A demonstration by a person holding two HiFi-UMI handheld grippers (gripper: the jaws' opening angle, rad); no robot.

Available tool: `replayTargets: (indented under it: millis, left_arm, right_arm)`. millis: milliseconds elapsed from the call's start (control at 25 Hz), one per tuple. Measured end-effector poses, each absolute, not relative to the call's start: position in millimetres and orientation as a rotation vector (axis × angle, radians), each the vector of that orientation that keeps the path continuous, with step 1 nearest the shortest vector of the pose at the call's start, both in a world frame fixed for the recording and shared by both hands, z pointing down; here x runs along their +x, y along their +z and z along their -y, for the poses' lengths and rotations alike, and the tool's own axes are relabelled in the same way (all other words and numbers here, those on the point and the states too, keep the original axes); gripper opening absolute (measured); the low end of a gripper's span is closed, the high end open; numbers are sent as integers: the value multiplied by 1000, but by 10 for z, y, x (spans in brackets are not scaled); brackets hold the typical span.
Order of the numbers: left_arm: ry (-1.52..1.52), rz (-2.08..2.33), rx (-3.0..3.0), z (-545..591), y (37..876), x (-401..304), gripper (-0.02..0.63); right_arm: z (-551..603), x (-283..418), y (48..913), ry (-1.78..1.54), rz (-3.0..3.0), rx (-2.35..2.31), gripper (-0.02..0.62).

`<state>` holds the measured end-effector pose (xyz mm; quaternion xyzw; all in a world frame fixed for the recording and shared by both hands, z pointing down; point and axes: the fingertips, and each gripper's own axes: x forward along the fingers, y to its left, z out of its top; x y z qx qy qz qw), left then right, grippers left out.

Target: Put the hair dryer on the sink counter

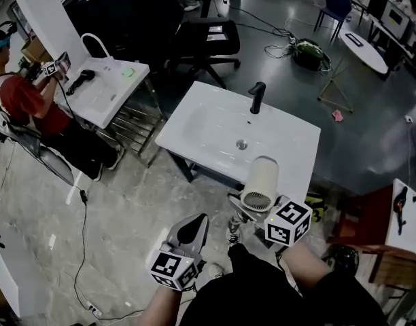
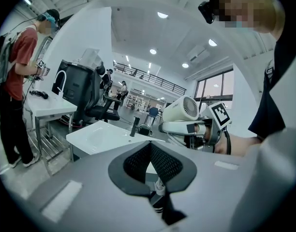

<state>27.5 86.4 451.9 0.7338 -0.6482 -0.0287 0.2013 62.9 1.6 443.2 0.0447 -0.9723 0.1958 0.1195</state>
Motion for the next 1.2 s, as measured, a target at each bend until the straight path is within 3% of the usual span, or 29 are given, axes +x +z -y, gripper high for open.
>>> replayTargets:
  millis: [1200]
  left_arm:
    - [-52, 1901, 2042, 345, 4295, 20, 3]
  right_arm:
    - [1242, 303, 4314, 514, 2849, 35, 146]
